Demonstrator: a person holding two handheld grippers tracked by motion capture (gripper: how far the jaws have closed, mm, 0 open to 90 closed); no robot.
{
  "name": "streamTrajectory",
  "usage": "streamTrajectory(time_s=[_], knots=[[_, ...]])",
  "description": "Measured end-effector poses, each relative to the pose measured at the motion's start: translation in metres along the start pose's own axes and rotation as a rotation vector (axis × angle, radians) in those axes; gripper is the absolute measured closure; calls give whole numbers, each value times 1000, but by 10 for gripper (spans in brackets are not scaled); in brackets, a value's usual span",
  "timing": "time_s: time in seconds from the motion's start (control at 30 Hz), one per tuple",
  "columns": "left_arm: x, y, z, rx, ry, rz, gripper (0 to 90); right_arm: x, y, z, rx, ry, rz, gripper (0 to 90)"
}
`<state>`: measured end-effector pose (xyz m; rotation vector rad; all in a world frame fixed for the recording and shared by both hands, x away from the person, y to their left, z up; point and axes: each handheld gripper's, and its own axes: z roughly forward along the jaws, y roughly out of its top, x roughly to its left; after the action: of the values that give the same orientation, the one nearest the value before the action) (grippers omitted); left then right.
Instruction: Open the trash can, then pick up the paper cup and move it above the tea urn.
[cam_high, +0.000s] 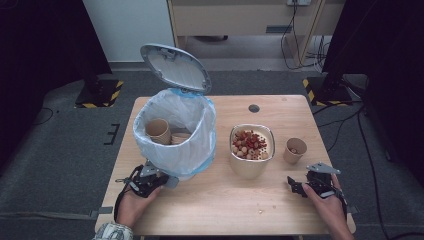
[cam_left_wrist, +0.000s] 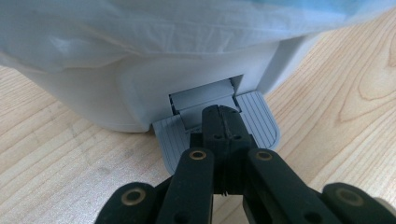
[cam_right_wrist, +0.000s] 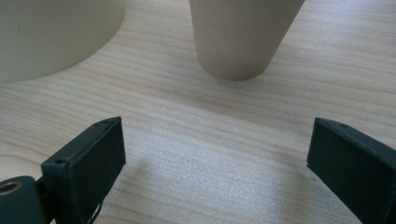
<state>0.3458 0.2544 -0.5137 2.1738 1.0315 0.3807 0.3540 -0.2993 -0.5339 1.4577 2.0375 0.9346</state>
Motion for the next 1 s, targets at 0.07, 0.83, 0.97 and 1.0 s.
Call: streamTrajectory(time_s=[0.07, 0.83, 0.97, 1.0], knots=[[0, 0, 0, -1, 0, 1, 900, 0, 1, -1, -8, 0, 1, 47], [0, 0, 0, 0, 1, 0, 900, 5, 27, 7, -36, -45, 10, 42], [0, 0, 0, 0, 1, 0, 900, 8, 33, 9, -43, -56, 13, 44], [0, 0, 0, 0, 2, 1, 900, 8, 34, 9, -47, -60, 20, 44]])
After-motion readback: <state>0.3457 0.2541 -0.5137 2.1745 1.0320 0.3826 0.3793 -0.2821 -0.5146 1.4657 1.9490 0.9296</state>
